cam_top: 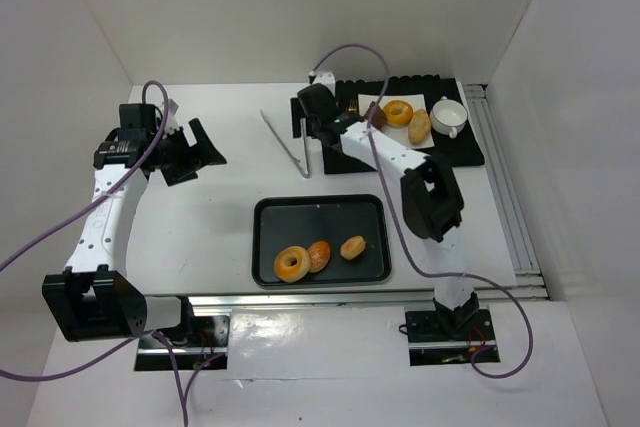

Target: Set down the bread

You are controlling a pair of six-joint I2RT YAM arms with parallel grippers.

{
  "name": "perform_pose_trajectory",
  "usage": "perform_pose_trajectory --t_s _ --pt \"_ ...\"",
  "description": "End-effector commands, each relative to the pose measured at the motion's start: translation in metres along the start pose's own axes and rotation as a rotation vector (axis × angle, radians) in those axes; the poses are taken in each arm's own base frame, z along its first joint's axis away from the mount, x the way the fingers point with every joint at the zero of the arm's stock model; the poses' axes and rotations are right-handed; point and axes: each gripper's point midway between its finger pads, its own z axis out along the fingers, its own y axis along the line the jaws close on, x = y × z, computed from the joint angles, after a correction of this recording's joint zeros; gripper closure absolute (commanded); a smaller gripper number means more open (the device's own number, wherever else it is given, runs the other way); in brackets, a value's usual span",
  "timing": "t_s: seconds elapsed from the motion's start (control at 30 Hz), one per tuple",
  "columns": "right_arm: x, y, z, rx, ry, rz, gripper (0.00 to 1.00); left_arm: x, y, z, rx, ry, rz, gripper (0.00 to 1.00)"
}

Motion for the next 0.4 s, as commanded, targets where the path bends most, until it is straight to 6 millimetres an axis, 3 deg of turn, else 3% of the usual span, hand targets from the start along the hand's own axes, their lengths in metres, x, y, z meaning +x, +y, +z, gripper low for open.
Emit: perform_pose_trajectory --t_s 0.0,0.03,0.07,0.1,0.13,0.23,0.37 --pt "-0.045 -0.045 -0.076 0.182 -0.086 0.039 0.01 -0.012 -0.008 -0.011 0.018 -0.050 0.020 0.00" --pt "-0.017 -0.060 -0.079 0.229 -0.033 0.013 0.01 -0.011 -0.010 -0.012 0.028 -0.046 0.021 0.00" --pt "-0.006 -0.070 -0.085 0.253 -0.019 0.009 0.01 -0.011 -0.010 -0.012 0.028 -0.046 0.021 0.00" --pt "-0.008 -0.080 -0.102 0.271 -0.035 0.012 0.01 -0.013 -0.011 -0.011 0.031 -0.054 0.024 0.00" --pt "0.028 -0.093 -0.104 0.298 0.029 -0.009 0.01 -0.010 -0.010 -0.010 0.037 -0.042 0.021 0.00" --pt "0.062 -0.124 -0.122 0.347 0.069 0.022 0.01 -0.011 -0.013 -0.010 0.048 -0.046 0.016 0.00" --pt "0.091 -0.148 -0.139 0.379 0.108 0.072 0.01 -0.011 -0.014 -0.010 0.057 -0.042 0.016 0.00"
